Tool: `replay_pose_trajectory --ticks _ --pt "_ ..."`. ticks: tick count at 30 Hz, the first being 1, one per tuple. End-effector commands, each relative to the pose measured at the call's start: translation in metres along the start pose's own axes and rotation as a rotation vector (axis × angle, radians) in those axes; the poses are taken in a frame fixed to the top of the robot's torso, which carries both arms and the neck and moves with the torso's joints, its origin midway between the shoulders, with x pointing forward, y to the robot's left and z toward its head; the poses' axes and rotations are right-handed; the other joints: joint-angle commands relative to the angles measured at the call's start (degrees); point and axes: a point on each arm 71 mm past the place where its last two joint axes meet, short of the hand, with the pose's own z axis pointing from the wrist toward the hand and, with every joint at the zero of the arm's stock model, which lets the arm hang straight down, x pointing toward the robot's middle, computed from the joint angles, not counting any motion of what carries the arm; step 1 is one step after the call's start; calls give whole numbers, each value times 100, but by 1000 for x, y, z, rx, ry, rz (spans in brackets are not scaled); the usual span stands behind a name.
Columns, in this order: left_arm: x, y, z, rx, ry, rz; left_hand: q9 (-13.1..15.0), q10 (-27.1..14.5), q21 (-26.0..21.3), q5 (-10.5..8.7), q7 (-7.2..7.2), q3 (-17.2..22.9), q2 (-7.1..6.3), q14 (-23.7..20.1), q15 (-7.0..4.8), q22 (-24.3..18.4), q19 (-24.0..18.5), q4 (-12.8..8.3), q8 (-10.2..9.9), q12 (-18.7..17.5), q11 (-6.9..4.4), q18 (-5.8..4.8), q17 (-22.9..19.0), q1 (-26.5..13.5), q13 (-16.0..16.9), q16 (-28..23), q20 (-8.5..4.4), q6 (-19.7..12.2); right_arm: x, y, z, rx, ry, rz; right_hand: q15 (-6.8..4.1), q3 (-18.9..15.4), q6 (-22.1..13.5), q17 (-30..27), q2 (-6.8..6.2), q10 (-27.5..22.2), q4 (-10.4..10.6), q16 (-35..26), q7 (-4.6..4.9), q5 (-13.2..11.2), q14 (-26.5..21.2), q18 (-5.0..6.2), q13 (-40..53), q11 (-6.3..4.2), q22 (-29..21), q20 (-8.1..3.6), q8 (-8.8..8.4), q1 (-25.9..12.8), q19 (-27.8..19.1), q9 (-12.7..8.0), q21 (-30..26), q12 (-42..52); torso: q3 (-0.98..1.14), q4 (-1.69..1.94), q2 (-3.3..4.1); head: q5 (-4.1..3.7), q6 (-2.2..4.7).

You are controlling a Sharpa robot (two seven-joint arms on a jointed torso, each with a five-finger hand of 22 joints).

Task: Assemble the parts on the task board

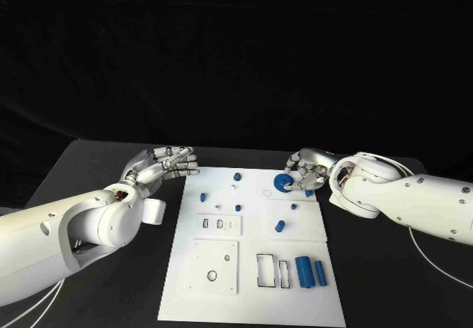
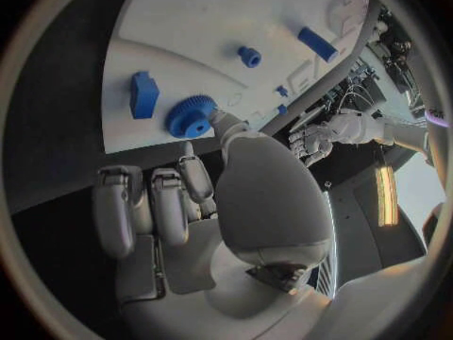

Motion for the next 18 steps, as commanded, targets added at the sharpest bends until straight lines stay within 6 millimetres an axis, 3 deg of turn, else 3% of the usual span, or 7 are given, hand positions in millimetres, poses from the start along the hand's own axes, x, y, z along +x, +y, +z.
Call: replay_pose_trajectory --ticks 1,18 --pt "2 -1 1 7 15 -11 -6 26 32 28 302 42 34 -1 10 -9 19 -6 -33 -20 24 70 8 11 -6 34 -11 23 3 2 0 -7 19 1 34 -8 3 1335 11 42 38 32 -4 31 560 -95 10 7 928 36 28 68 169 -6 13 25 3 -4 -2 -1 0" --pt "2 -1 1 5 18 -12 -6 26 32 28 302 42 34 -1 10 -9 19 -6 -33 -20 24 70 8 11 -6 34 -11 23 10 2 6 0 33 -1 34 73 27 1361 68 40 33 41 -5 71 565 -100 40 4 953 39 57 145 182 -20 29 45 -1 4 3 -17 -7"
